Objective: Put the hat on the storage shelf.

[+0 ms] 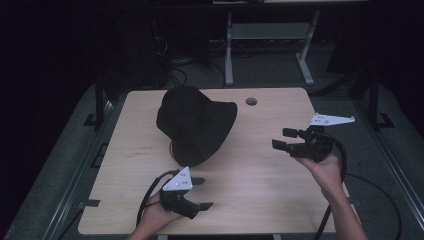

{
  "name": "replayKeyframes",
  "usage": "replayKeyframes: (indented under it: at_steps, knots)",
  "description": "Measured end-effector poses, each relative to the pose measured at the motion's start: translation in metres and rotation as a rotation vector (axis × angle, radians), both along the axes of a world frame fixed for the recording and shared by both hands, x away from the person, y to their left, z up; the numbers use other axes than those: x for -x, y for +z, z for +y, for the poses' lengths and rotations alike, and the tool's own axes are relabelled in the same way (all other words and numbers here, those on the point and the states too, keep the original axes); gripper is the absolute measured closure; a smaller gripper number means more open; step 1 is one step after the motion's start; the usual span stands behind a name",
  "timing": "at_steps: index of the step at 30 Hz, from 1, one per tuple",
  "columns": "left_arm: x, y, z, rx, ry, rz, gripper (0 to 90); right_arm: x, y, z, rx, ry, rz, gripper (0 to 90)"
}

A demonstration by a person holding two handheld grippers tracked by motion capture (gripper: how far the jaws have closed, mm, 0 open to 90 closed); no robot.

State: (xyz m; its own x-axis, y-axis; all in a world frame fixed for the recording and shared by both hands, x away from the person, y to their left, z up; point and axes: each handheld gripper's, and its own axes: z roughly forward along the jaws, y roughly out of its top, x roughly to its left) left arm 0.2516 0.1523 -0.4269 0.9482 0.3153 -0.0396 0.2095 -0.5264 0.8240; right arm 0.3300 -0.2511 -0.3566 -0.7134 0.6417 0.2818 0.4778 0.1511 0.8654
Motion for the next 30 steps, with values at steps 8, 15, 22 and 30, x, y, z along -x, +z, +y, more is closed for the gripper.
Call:
replayKeyframes:
  at_steps: [8,15,22,30]
  knots:
    - [0.0,0.0,0.0,-0.008,-0.002,-0.004,21.6,0.009,-0.009,-0.009,-0.001,-0.011,0.009,25.5]
    - [0.0,0.0,0.0,-0.004,0.003,0.004,21.5,0.017,-0.017,-0.016,-0.005,-0.02,0.02,25.2]
    - [0.001,0.0,0.001,0.0,0.009,0.008,21.5,0.026,-0.028,-0.022,-0.011,-0.027,0.037,24.9]
    - [0.001,0.0,0.001,0.002,0.01,0.009,21.5,0.038,-0.042,-0.029,-0.016,-0.035,0.047,24.6]
